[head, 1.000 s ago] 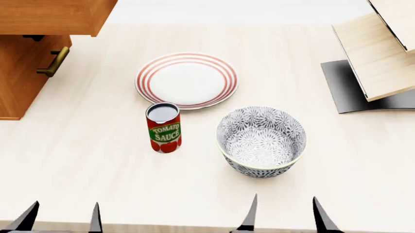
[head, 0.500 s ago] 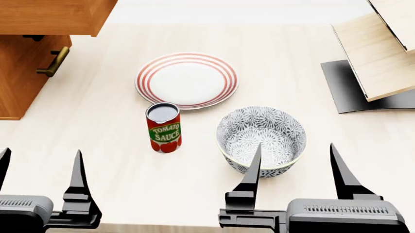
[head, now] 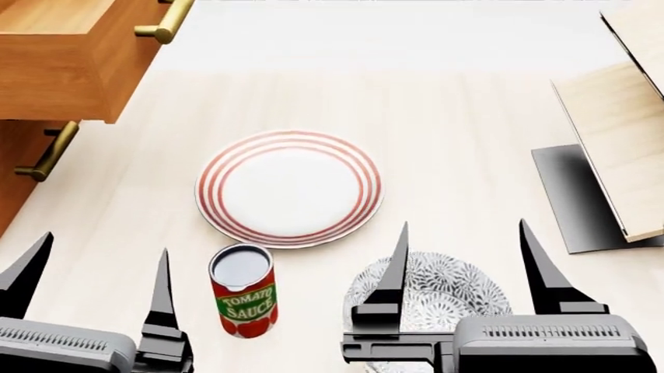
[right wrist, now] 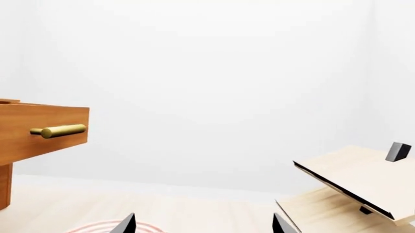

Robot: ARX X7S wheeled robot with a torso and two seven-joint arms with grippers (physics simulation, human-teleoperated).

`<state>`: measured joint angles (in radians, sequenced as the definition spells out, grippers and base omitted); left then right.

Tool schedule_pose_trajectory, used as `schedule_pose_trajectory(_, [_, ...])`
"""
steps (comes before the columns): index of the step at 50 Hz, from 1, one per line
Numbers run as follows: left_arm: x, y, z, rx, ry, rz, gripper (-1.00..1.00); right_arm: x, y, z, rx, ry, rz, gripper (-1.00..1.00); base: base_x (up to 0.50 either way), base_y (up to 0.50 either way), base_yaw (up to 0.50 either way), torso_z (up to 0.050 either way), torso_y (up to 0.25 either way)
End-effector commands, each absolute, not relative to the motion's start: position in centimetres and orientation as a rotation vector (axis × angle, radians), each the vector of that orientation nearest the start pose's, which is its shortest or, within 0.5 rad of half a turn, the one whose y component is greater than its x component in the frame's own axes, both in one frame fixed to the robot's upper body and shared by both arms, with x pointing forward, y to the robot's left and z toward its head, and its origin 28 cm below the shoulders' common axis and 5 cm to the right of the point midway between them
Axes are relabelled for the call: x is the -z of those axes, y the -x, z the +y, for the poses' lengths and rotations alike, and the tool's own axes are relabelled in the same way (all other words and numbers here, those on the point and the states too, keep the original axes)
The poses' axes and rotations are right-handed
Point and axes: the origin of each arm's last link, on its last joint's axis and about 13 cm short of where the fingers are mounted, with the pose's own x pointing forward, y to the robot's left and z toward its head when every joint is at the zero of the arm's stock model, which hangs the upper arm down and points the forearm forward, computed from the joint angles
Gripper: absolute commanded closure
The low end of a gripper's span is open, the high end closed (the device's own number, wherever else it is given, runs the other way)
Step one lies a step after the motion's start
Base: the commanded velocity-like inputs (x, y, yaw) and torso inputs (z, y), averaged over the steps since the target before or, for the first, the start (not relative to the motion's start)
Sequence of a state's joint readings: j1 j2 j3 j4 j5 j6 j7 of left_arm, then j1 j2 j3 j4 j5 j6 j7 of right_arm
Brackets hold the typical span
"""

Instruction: Close the top drawer of the cabinet.

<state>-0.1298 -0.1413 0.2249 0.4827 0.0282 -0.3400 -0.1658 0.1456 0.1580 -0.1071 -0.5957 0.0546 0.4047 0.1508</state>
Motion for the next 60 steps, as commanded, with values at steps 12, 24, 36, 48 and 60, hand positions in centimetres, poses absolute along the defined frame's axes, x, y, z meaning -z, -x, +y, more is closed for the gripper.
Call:
schedule_pose_trajectory(12, [-11.3, -22.2, 18.2, 0.101, -0.176, -0.262, -1.0, -13.6, -22.0, -10.0, 0.002, 0.082, -0.311, -1.0, 0.5, 0.0, 0.0, 0.0, 0.0])
schedule_pose_trajectory(24, [-11.7, -23.5, 17.3, 0.116, -0.205, -0.266, -1.0, -13.3, -22.1, -10.1, 0.004, 0.079, -0.312, -1.0, 0.16, 0.0, 0.0, 0.0, 0.001])
schedule_pose_trajectory(36, [-12.6, -24.1, 16.0, 0.161, -0.236, -0.281, -1.0, -13.1, -22.3, -10.2, -0.001, 0.074, -0.301, -1.0, 0.0, 0.0, 0.0, 0.0, 0.0])
schedule_pose_trajectory(48, [-13.1, -25.5, 15.4, 0.151, -0.271, -0.285, -1.0, -12.9, -22.2, -10.2, -0.007, 0.076, -0.3, -1.0, 0.0, 0.0, 0.0, 0.0, 0.0])
schedule_pose_trajectory(60, [-15.0, -27.9, 16.0, 0.073, -0.217, -0.284, -1.0, -12.5, -22.2, -10.2, -0.011, 0.075, -0.289, -1.0, 0.0, 0.0, 0.0, 0.0, 0.0])
